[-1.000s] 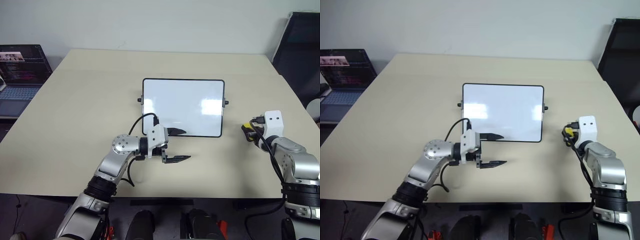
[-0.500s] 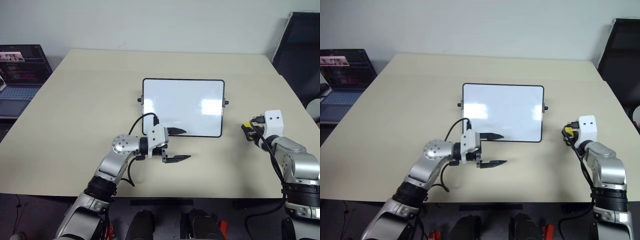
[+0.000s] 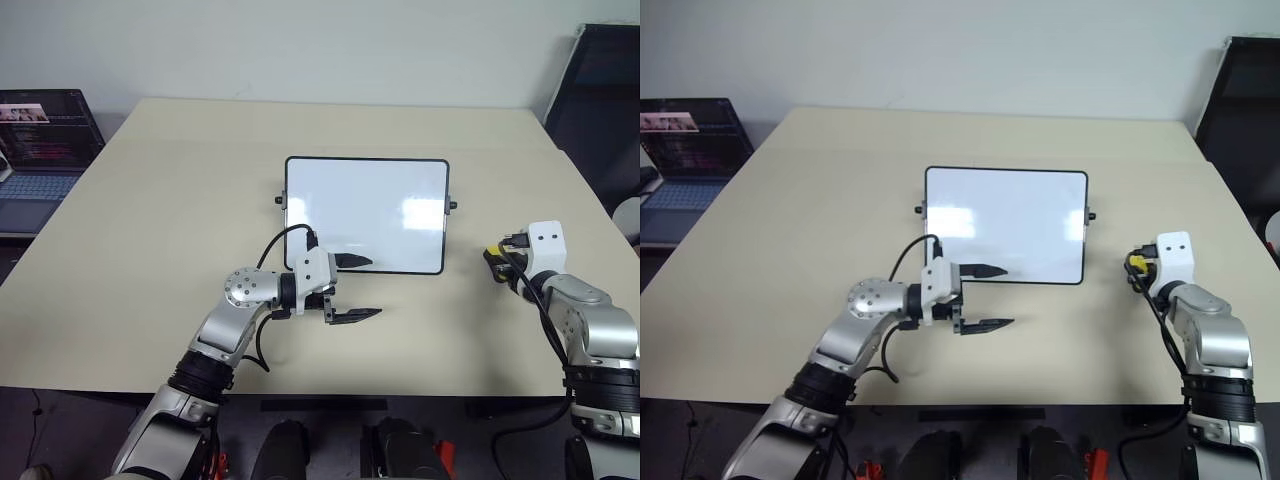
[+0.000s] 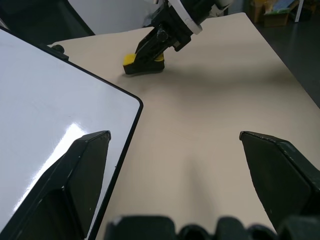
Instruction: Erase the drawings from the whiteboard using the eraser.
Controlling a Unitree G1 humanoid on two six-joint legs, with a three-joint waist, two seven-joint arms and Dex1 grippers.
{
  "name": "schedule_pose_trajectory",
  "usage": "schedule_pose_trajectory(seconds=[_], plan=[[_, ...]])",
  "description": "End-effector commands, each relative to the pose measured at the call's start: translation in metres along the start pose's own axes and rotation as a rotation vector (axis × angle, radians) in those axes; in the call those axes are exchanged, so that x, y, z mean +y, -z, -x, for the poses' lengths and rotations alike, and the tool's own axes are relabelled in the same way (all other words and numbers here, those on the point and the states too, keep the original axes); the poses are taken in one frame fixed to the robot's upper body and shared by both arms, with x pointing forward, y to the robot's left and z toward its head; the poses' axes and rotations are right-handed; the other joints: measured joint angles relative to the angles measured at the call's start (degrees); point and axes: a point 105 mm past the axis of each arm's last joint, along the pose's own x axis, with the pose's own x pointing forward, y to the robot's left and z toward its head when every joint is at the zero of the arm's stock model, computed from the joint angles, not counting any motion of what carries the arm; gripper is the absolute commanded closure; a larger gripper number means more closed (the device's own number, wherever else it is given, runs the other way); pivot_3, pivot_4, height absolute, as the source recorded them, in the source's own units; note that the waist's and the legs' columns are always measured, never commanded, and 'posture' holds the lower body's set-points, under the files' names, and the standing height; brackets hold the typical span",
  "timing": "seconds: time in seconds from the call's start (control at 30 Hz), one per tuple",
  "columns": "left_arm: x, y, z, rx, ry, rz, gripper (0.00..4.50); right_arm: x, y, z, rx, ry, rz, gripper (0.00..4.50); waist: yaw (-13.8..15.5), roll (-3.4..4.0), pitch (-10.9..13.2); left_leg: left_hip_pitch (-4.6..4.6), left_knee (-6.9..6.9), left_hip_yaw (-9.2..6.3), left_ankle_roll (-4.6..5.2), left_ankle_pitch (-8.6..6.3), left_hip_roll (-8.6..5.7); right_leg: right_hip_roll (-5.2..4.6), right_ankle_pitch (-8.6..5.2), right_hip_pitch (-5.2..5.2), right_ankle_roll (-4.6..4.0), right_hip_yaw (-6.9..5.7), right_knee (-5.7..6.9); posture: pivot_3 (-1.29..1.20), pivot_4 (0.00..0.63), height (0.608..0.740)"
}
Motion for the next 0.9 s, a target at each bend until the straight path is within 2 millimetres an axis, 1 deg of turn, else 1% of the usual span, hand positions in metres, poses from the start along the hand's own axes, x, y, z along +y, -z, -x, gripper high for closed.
schedule_pose_trajectory(seconds=[0.03,0.17,0.3,0.47,0.6,0.73,0.8,0.9], plan=[[0.0074,-0.0095,0.0016,-0.021,-0.018,-0.043,0.00,-0.0037,-0.0134,0.0035,-0.055,0.002,-0.006,3.05,0.0,0.00,0.0,0.00,0.00,0.00,0.00,0.00,0.00,0.00,0.00,0.00,0.00,0.00,0.00,0.00,0.150,0.740],[0.0073,-0.0093,0.0014,-0.021,-0.015,-0.044,0.00,-0.0082,-0.0117,0.0034,-0.041,0.031,0.011,3.05,0.0,0.00,0.0,0.00,0.00,0.00,0.00,0.00,0.00,0.00,0.00,0.00,0.00,0.00,0.00,0.00,0.150,0.740],[0.0074,-0.0095,0.0012,-0.022,-0.016,-0.044,0.00,-0.0060,-0.0151,0.0045,-0.066,0.013,-0.003,3.05,0.0,0.00,0.0,0.00,0.00,0.00,0.00,0.00,0.00,0.00,0.00,0.00,0.00,0.00,0.00,0.00,0.150,0.740],[0.0075,-0.0094,0.0009,-0.023,-0.017,-0.045,0.00,-0.0092,-0.0102,0.0024,-0.034,0.041,-0.001,3.05,0.0,0.00,0.0,0.00,0.00,0.00,0.00,0.00,0.00,0.00,0.00,0.00,0.00,0.00,0.01,0.00,0.150,0.740],[0.0073,-0.0096,0.0007,-0.024,-0.017,-0.048,0.00,-0.0068,-0.0167,0.0038,-0.077,0.027,0.005,3.05,0.0,0.01,0.0,0.01,0.01,0.01,0.00,0.00,0.00,0.00,0.00,0.00,0.00,0.00,0.01,0.00,0.150,0.740],[0.0074,-0.0099,0.0004,-0.025,-0.016,-0.052,0.00,-0.0102,-0.0121,0.0018,-0.048,0.053,0.007,3.05,0.0,0.01,0.0,0.00,0.00,0.00,0.00,0.00,0.00,0.00,0.00,0.00,0.00,0.00,0.01,0.00,0.150,0.740],[0.0074,-0.0104,0.0001,-0.026,-0.016,-0.052,0.00,-0.0087,-0.0110,0.0011,-0.041,0.042,0.002,3.05,0.0,0.01,0.0,0.00,0.01,0.00,0.00,0.00,0.00,0.00,0.00,0.00,0.00,0.00,0.01,0.00,0.150,0.740],[0.0071,-0.0104,-0.0002,-0.026,-0.015,-0.052,0.00,-0.0060,-0.0149,0.0025,-0.071,0.023,0.002,3.05,0.0,0.01,0.0,0.00,0.01,0.00,0.00,0.00,0.00,0.00,0.00,0.00,0.00,0.00,0.02,0.00,0.150,0.740]])
